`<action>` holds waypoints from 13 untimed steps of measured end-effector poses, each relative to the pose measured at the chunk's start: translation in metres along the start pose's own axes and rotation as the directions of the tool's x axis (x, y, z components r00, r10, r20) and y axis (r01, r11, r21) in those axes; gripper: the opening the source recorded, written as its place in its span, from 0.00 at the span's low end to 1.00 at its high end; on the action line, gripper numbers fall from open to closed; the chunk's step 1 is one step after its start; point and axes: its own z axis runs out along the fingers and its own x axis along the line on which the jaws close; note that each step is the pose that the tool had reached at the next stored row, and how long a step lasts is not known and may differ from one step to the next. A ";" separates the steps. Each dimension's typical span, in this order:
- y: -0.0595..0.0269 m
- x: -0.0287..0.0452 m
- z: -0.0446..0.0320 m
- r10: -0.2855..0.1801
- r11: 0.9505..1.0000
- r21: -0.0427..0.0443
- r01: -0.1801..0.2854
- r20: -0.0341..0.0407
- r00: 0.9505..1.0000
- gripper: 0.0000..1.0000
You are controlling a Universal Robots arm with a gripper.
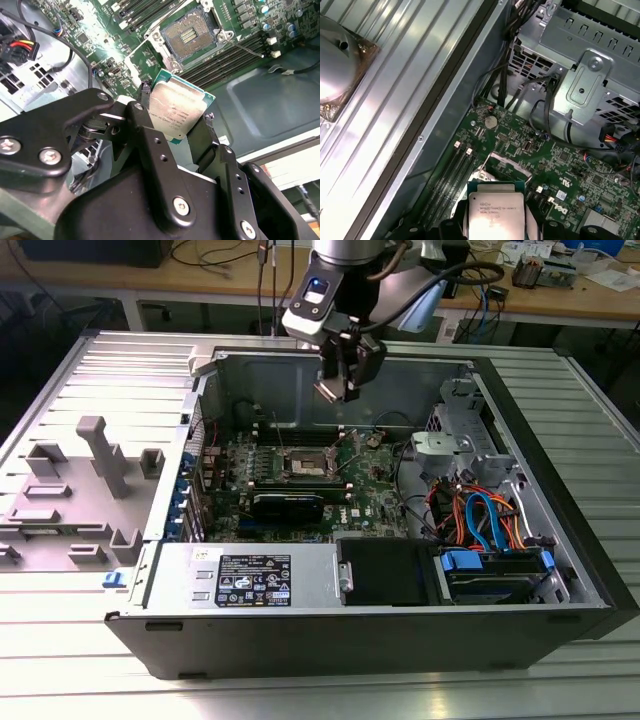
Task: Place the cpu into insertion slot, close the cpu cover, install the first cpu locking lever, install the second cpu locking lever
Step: 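Place the cpu into insertion slot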
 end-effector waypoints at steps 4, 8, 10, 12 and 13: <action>-0.0001 0.0000 0.0010 0.054 0.999 -0.001 -0.054 0.004 0.999 0.54; -0.0003 -0.0001 0.0016 0.099 0.995 -0.002 -0.099 0.008 0.995 0.54; -0.0008 0.0001 0.0018 0.102 0.995 -0.002 -0.102 0.008 0.995 0.54; -0.0008 0.0000 0.0018 0.102 0.995 -0.002 -0.102 0.008 0.995 0.54; -0.0008 0.0000 0.0018 0.102 0.995 -0.002 -0.102 0.008 0.995 0.54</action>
